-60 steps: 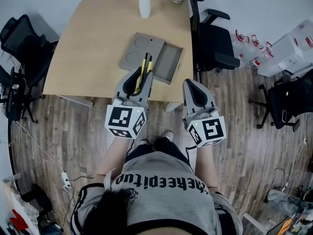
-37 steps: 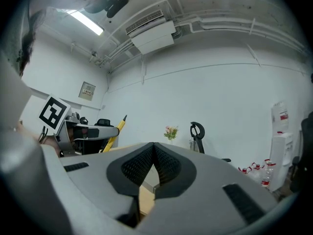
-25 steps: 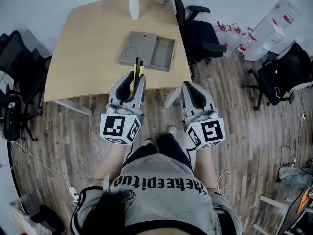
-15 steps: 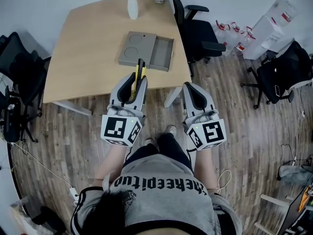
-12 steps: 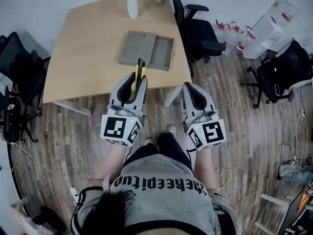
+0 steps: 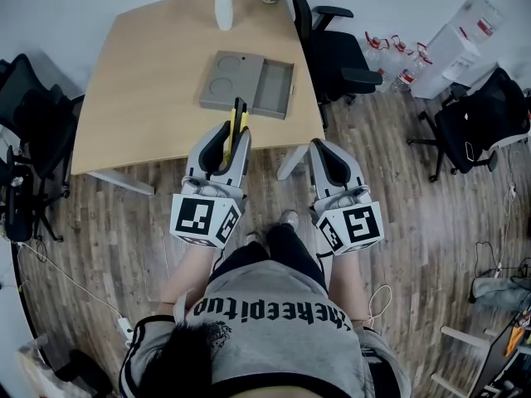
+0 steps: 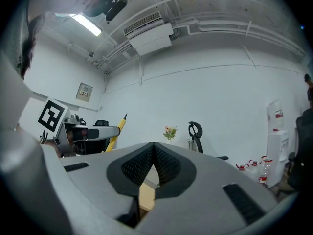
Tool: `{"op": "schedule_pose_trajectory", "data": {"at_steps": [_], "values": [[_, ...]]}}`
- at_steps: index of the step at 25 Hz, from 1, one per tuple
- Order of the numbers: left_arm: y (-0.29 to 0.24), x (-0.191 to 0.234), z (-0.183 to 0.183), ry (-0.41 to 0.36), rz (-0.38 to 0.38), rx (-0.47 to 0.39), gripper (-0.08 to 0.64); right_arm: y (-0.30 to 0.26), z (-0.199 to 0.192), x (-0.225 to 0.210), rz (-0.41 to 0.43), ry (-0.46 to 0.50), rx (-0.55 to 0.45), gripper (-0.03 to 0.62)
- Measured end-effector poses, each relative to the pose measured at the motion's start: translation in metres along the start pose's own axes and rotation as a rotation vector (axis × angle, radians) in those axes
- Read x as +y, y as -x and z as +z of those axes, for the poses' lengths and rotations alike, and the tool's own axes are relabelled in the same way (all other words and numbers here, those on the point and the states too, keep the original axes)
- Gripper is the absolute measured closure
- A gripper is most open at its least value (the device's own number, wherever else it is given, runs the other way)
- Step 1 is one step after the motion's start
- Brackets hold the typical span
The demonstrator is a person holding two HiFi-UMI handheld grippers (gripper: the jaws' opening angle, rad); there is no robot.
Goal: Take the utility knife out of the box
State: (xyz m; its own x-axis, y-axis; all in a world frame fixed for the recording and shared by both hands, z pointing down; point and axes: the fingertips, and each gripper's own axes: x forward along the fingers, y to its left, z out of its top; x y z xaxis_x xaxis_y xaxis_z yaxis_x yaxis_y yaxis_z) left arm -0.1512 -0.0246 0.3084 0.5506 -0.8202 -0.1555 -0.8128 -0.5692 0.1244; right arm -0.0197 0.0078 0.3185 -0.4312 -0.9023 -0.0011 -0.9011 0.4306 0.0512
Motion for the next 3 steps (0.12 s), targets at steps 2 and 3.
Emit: {"op": "schedule_pose_trajectory", "data": {"at_steps": [2, 3], "values": [[-0.0001, 0.0002, 0.0002, 0.0, 0.0, 0.0, 0.434, -0.0008, 0.0001, 0.0007, 0.001, -0.001, 0.001, 0.586], [-0.0003, 0.0003, 0.0004, 0.0, 0.0, 0.0, 0.434, -0.0013, 0.0003, 0.0009, 0.002, -0.001, 0.001, 0.586]]}}
